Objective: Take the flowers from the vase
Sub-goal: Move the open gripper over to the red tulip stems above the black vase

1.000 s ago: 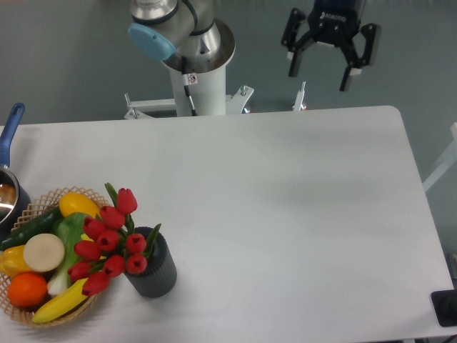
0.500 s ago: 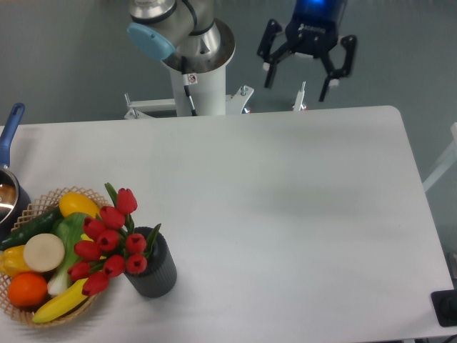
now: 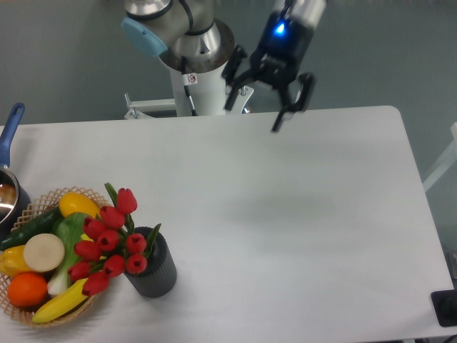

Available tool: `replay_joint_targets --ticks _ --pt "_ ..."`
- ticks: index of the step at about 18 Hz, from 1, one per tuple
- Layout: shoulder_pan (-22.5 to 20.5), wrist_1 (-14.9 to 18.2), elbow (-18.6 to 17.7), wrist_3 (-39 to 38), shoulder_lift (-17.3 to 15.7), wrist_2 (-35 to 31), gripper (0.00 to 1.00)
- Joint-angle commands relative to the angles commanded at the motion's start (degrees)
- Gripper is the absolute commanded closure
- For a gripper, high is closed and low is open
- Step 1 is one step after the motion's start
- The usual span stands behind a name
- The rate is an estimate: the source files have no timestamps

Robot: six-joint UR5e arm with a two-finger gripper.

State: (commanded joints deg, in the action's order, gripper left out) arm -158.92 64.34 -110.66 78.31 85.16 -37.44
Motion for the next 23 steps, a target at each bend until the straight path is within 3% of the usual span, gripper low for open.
replay_joint_targets --ticks 3,8,12,17,23 --pt "2.2 -0.4 0.0 0.3 1.8 0.4 0.00" --pt "6.9 -7.3 0.3 -0.9 6.4 0.8 0.00" --pt "9.8 -8.2 4.2 -1.1 11.6 -0.2 0.00" --pt "11.6 -8.1 8.2 -1.1 15.7 -0.3 0.00" --pt "13.8 -9.9 10.1 -4.5 18.5 -0.8 0.00"
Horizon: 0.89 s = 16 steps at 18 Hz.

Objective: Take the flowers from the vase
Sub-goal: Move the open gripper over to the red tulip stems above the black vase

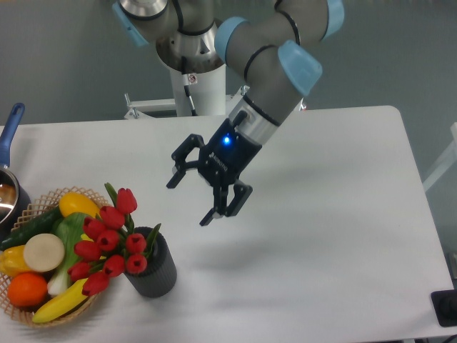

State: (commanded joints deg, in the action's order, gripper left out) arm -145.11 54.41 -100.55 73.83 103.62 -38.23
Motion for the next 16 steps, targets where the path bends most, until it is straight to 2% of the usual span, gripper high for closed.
replay_joint_targets --ticks 7,16 --pt "2.5 -6.4 2.9 -9.0 4.9 0.1 0.00" --pt "4.4 -6.7 2.3 -9.6 5.8 -0.8 0.00"
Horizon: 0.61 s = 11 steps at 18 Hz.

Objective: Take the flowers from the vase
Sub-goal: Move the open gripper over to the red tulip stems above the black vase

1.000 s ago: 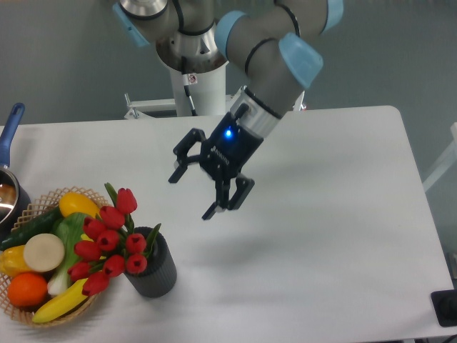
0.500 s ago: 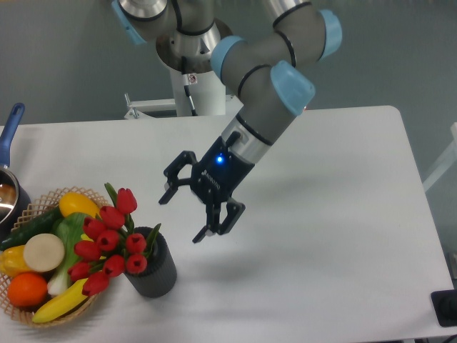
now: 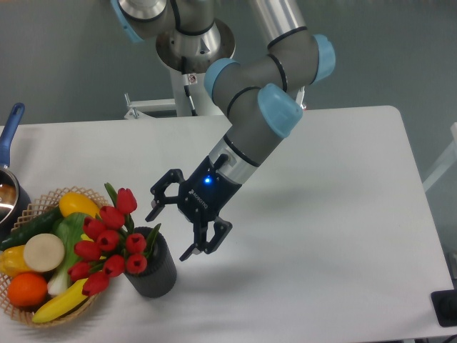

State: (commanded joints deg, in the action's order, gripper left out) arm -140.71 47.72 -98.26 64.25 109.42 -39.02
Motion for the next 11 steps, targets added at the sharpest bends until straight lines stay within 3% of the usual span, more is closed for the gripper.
replay_joint_targets --ticks 11 --pt "2.7 -0.2 -0.7 0.3 0.3 -0.5 0.00"
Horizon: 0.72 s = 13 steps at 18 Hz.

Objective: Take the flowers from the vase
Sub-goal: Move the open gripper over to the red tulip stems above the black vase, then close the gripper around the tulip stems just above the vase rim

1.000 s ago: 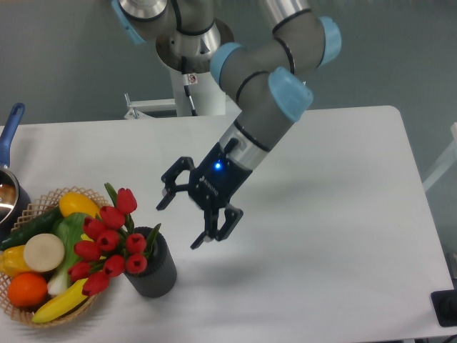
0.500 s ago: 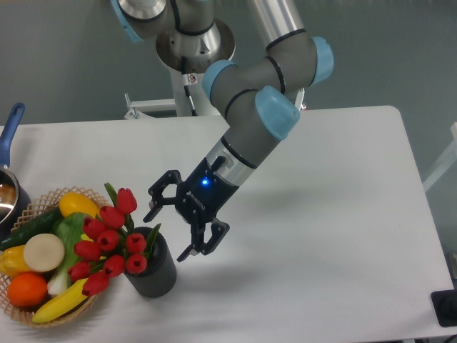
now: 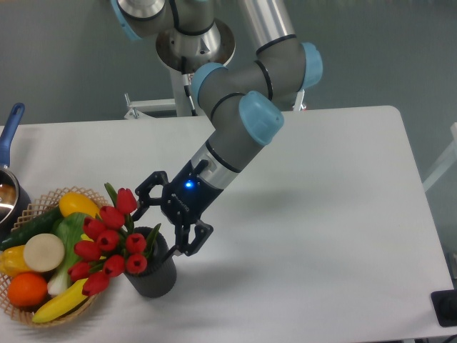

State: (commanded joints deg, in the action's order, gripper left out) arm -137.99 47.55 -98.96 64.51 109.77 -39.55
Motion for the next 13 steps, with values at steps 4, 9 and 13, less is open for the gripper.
replay_joint_targets --ticks 4,9,13 --pt "1.6 0.0 0.5 -0.2 0.7 0.1 0.00" --pt "1.6 -1.1 0.4 -0.2 1.1 0.3 0.00" --pt "1.7 -1.1 0.1 -0.3 1.0 0.5 0.00"
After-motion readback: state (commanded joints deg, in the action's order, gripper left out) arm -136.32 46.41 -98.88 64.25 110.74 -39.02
